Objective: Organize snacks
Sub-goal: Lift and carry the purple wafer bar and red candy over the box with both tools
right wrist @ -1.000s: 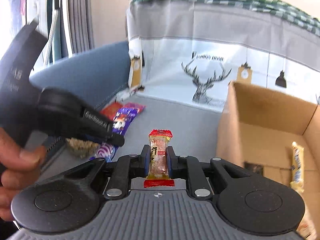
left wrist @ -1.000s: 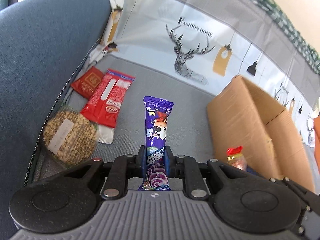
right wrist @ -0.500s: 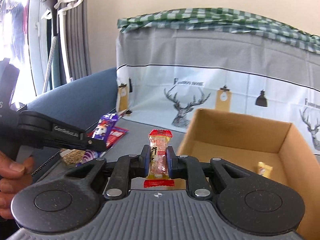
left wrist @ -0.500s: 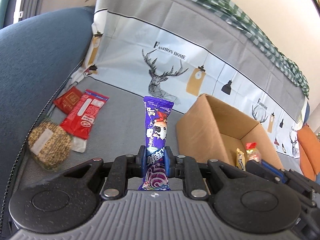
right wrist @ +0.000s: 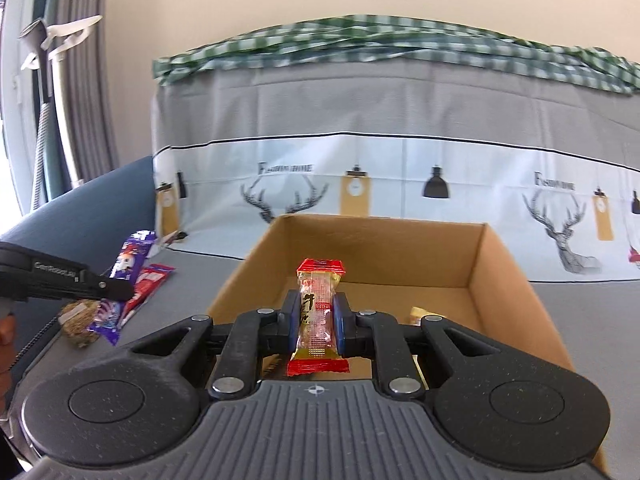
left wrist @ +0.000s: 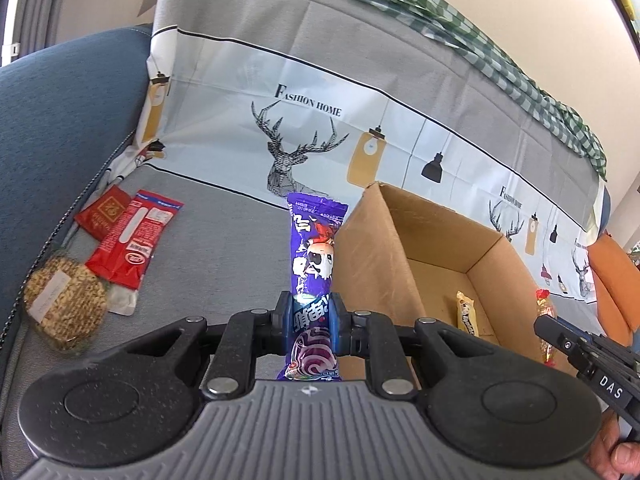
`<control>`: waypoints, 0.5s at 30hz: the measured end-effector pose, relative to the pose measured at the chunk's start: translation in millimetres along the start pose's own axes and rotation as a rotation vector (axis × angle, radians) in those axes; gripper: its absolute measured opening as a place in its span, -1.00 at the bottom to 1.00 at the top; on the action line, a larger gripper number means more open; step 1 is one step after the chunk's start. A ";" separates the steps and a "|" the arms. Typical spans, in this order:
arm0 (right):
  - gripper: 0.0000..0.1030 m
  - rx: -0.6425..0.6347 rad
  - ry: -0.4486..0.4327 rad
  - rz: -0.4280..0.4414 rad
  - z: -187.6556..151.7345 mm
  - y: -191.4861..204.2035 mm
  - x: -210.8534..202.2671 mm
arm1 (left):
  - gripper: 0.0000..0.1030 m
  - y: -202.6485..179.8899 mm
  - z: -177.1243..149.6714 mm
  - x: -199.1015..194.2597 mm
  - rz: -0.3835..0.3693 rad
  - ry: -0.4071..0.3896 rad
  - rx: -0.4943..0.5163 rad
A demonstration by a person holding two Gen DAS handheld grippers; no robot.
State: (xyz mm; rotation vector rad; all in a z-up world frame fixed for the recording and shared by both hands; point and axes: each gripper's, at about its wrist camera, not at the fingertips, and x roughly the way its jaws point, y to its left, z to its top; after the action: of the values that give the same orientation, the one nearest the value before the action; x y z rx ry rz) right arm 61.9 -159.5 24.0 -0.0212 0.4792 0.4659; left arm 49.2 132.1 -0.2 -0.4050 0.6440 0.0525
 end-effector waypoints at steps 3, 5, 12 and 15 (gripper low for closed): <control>-0.66 0.011 -0.009 -0.013 -1.5 -7.6 -2.1 | -0.64 -3.7 -0.7 2.8 -0.008 0.001 0.004; -0.66 0.016 -0.010 -0.020 -2.5 -11.3 -2.4 | -0.64 -5.8 -0.6 4.3 -0.011 0.001 0.003; -0.66 0.027 -0.025 -0.029 -1.5 -18.7 -5.6 | -0.64 -14.6 0.1 3.0 -0.037 -0.033 -0.008; -0.66 0.030 -0.033 -0.033 -1.3 -20.9 -6.7 | -0.64 -20.8 0.4 0.4 -0.058 -0.060 -0.012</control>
State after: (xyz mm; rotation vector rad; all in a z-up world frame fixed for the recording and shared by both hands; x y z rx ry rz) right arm 65.2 -181.2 24.0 0.0080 0.4529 0.4262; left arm 53.3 113.1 7.2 -0.4320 0.5724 0.0137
